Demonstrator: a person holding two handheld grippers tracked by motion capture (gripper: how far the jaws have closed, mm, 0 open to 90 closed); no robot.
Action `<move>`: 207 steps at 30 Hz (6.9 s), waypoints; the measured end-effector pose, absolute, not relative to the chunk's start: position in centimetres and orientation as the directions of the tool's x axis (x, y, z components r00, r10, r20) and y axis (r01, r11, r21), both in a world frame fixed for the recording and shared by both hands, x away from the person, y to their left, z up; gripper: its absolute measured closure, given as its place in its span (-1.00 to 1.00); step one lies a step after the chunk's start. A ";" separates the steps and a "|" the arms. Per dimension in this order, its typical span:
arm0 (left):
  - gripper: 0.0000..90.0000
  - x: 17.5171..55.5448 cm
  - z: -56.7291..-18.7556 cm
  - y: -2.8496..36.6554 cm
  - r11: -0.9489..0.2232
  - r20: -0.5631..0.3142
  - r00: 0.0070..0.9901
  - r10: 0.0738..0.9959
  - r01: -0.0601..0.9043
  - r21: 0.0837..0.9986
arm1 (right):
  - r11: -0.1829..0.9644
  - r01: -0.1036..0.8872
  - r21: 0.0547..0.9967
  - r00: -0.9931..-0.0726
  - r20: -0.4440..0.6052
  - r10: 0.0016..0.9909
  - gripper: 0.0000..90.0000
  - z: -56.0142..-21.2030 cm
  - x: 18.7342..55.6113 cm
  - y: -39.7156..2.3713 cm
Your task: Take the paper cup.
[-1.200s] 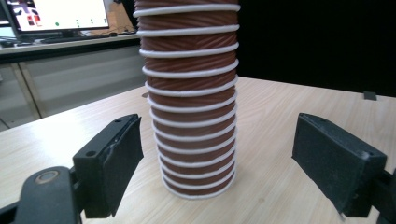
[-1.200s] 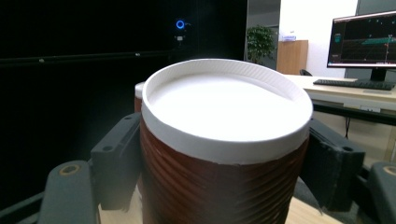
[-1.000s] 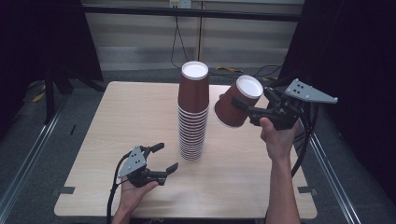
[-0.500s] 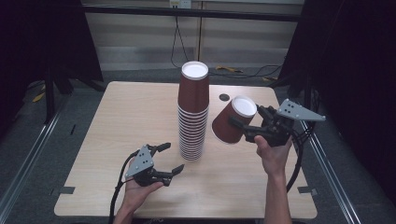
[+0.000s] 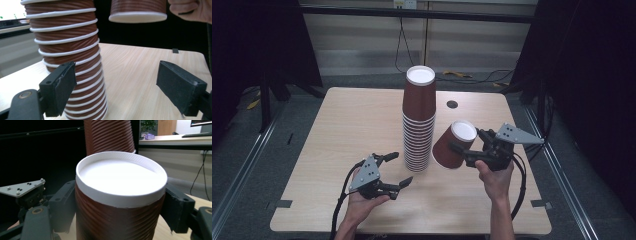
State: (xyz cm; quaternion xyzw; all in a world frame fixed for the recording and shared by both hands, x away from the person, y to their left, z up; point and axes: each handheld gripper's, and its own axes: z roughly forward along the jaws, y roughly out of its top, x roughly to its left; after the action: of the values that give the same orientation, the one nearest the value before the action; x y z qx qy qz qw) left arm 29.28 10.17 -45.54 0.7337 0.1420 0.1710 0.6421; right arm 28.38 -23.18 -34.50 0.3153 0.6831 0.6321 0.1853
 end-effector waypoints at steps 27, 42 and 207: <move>-0.65 28.7 -45.7 7.8 -0.129 0.059 0.940 0.337 -0.016 0.991 | 0.005 0.243 0.970 -0.799 0.197 0.568 -0.48 -39.2 27.7 -20.4; -0.75 28.9 -46.1 6.3 -0.125 0.027 0.952 0.305 0.012 0.992 | 0.015 0.265 0.964 -0.813 0.215 0.541 -0.48 -40.4 28.1 -19.0; -0.68 30.2 -44.3 3.5 -0.861 0.191 0.981 -0.032 -0.124 0.494 | 0.687 0.362 0.630 -0.925 0.154 0.347 -0.65 -43.0 30.2 -15.7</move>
State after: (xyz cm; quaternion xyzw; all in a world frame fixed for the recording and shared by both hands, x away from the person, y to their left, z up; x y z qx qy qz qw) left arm 30.16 3.54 -44.27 0.9604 -0.0407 0.0886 0.2609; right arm 30.25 -15.73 -42.98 0.1931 0.9182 0.3456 -0.0112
